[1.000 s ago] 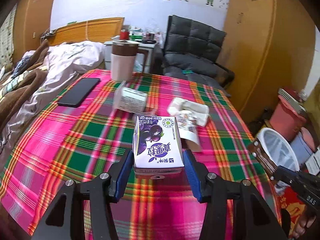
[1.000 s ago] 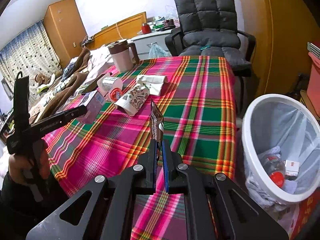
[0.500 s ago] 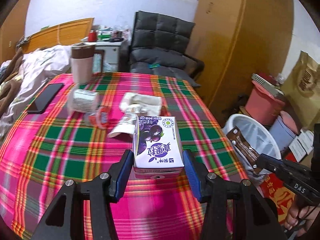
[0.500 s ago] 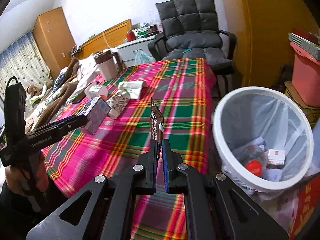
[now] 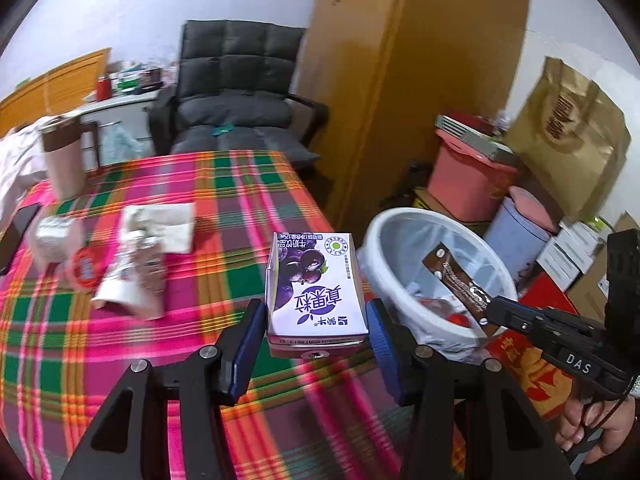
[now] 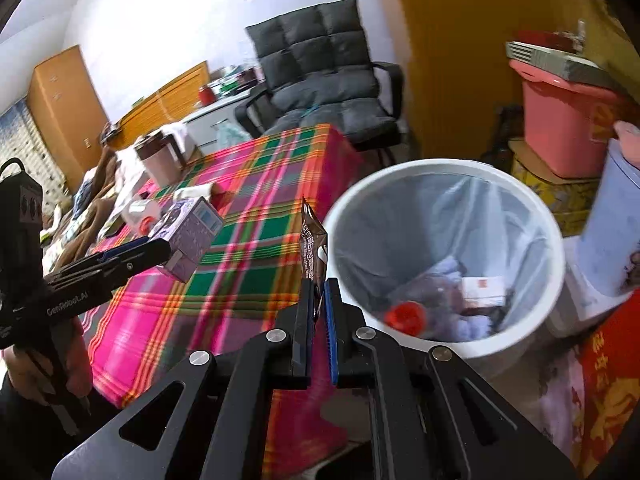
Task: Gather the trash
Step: 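Carry the milk carton and wrapper over the white bin with both tools, then open both tools to drop the carton and wrapper into the bin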
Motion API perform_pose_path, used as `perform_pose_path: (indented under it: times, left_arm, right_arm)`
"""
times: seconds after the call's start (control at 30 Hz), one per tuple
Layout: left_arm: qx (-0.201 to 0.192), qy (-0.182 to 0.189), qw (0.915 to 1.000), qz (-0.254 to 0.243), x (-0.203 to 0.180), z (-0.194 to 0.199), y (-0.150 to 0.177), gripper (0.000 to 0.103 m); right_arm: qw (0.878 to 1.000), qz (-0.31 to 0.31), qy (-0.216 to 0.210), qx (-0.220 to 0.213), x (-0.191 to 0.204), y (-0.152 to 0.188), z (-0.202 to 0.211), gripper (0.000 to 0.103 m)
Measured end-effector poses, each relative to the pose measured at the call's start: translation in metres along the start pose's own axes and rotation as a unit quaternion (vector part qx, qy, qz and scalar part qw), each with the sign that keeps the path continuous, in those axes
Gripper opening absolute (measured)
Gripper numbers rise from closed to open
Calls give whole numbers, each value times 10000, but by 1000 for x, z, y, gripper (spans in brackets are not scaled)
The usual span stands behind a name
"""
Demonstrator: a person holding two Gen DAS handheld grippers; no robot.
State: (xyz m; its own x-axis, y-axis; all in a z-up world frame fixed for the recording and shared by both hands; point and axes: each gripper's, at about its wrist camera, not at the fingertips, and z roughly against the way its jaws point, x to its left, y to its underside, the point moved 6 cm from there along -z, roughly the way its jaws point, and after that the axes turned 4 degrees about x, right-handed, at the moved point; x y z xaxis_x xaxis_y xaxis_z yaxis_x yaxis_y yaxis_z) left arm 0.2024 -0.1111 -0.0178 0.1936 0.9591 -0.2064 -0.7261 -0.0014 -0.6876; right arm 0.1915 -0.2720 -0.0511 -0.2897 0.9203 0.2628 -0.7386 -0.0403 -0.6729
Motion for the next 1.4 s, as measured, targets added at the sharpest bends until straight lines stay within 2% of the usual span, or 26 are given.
perform_pose_path:
  times: [0.4,0.8,1.07,1.17,1.23,1.3,1.4]
  left_arm:
    - [184,527,9974,-451,-62,-39,-14,52]
    - [456,895,9928,-652,-92,-78,-19,52]
    - [549,975,9909,-742,-106,-99,-21,52]
    - [534,982,9908,-767,-109,-101,-23,53]
    - [504,984,9908,-781,-108,-99,-23,53]
    - [465,994,9910,-761,-106,-95,-22,53]
    - [411,936,9923,-699,-100,-89,-21,53]
  right_arm:
    - [9989,-382,267,-68,-41,3,8,8]
    - [9969,-641,467,24,-66,5,4,8]
    - [9960,-708,526,172,-77,4,-5,8]
    - [9959,-695,553,180,-77,3,-6,19]
    - [9962,-688,518,135,-76,3,-5,39]
    - [9963,-690,501,93,-76,2,-3,49]
    - [9961,-716,508,30,-76,2,1,49]
